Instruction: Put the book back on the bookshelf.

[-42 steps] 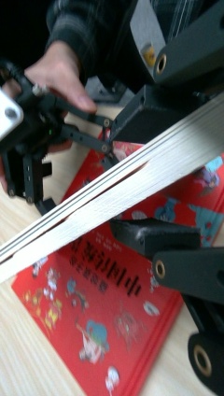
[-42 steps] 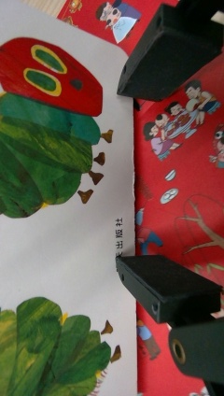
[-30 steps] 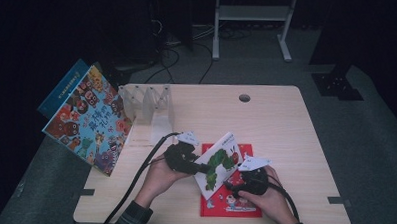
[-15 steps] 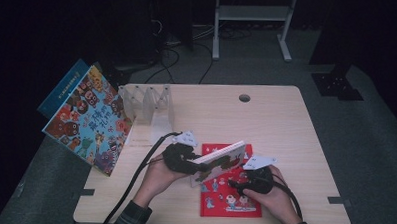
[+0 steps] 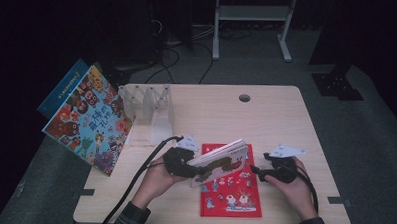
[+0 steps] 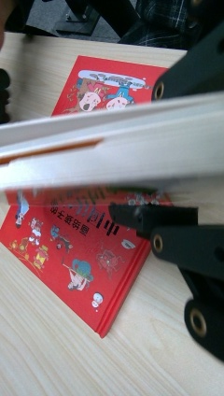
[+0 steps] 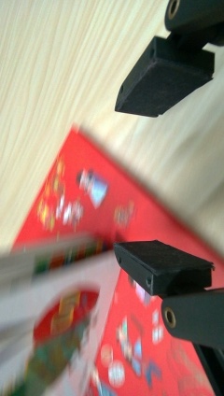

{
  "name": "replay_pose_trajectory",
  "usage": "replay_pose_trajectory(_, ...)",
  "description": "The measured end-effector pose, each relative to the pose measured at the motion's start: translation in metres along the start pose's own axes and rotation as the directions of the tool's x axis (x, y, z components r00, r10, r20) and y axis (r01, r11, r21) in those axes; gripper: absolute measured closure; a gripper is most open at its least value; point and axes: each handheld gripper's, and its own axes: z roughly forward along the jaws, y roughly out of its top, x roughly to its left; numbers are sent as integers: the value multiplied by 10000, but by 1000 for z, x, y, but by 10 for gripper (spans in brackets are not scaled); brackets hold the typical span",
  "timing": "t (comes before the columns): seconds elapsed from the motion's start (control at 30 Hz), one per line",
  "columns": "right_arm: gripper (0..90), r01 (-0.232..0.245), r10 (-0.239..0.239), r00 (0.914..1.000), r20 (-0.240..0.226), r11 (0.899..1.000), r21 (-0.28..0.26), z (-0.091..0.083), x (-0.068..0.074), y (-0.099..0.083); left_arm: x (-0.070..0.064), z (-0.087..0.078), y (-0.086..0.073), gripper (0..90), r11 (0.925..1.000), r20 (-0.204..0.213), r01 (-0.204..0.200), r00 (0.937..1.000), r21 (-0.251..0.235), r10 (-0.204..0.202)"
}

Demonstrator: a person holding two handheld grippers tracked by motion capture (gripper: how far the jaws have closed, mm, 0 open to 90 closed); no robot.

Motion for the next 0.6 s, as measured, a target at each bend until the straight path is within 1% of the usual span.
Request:
replay_pose_trajectory(0.07,263,-233,233,9994,240,9997,9,-1,-10,-1,0,0,0,699,10000,-101,66,9999,13,-66)
replay_pose_trajectory(0.13,266,-536,534,9972,519,9986,24,-1,-22,-3,0,0,0,734,10000,-247,-3,9997,94,5)
replay_pose_trajectory(0.2,266,-780,770,9946,697,9969,113,0,-31,-6,1,0,0,747,10000,-240,3,9997,71,-1)
replay_pose_trajectory(0.27,265,-921,892,9922,873,9953,298,2,-36,-9,3,0,0,750,10000,-196,23,9998,39,-22)
replay_pose_trajectory(0.37,258,-1116,1051,9881,1118,9923,534,5,-41,-12,3,0,0,753,10000,-185,-21,9998,23,21)
replay_pose_trajectory(0.43,255,-1177,1090,9863,1237,9909,654,6,-43,-14,4,-1,0,754,9999,-201,99,9997,-16,-99)
replay_pose_trajectory(0.47,252,-1187,1093,9860,1256,9905,698,6,-44,-14,5,-1,-1,754,9999,-260,57,9996,-148,-61)
replay_pose_trajectory(0.57,248,-1182,1084,9853,1320,9906,688,6,-44,-15,6,-2,-2,756,9996,-331,18,9994,-297,-28)
replay_pose_trajectory(0.6,242,-1157,1057,9849,1374,9910,672,6,-44,-15,6,-3,-2,756,9996,-395,-52,9992,-276,41)
